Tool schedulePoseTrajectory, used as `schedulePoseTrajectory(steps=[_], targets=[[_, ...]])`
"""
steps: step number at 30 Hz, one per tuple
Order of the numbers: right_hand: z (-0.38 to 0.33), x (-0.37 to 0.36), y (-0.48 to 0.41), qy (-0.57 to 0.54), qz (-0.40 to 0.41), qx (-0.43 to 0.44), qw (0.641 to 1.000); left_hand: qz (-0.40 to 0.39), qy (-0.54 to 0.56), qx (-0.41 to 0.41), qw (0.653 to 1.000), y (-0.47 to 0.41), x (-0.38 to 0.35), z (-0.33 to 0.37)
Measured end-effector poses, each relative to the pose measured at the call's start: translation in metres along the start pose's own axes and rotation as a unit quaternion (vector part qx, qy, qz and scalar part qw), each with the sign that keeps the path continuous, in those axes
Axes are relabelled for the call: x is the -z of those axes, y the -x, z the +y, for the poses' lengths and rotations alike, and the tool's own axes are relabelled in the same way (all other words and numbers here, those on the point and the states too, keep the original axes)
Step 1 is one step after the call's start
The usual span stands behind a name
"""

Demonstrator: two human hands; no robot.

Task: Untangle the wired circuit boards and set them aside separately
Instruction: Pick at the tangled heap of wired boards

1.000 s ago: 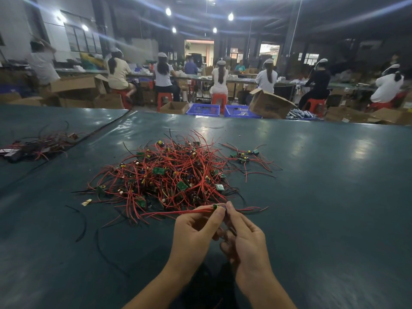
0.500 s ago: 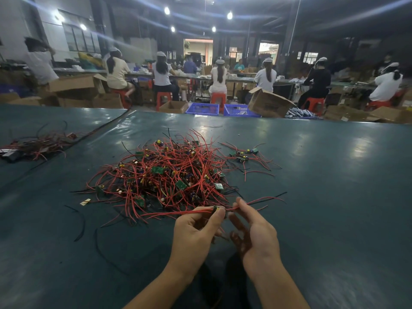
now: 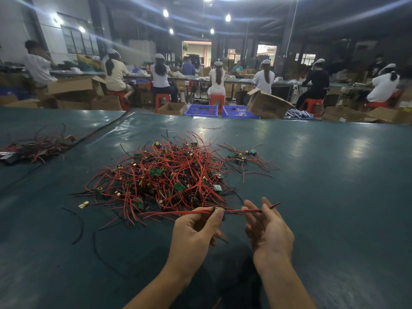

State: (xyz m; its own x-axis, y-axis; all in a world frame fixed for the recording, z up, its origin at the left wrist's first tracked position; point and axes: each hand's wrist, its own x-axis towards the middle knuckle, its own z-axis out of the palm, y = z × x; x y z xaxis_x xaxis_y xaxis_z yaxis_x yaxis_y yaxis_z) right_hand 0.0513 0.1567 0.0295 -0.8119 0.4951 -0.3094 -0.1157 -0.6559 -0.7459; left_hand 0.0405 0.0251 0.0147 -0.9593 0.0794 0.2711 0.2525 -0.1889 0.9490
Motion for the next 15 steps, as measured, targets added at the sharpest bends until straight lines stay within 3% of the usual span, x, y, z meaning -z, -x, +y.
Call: schedulePoseTrajectory(steps=[5, 10, 15], targets=[[-0.001, 0.001, 0.000, 0.005, -0.044, -0.006, 0.999, -0.005, -0.002, -0.015, 1.000, 0.000, 0.002, -0.001], [0.015, -0.008, 0.013, 0.158, -0.178, -0.028, 0.971, -0.008, 0.023, -0.027, 0.999, -0.003, 0.005, 0.001], [0.025, -0.016, 0.032, 0.200, -0.217, 0.037, 0.955, -0.023, 0.012, -0.043, 0.999, -0.005, 0.007, -0.001]])
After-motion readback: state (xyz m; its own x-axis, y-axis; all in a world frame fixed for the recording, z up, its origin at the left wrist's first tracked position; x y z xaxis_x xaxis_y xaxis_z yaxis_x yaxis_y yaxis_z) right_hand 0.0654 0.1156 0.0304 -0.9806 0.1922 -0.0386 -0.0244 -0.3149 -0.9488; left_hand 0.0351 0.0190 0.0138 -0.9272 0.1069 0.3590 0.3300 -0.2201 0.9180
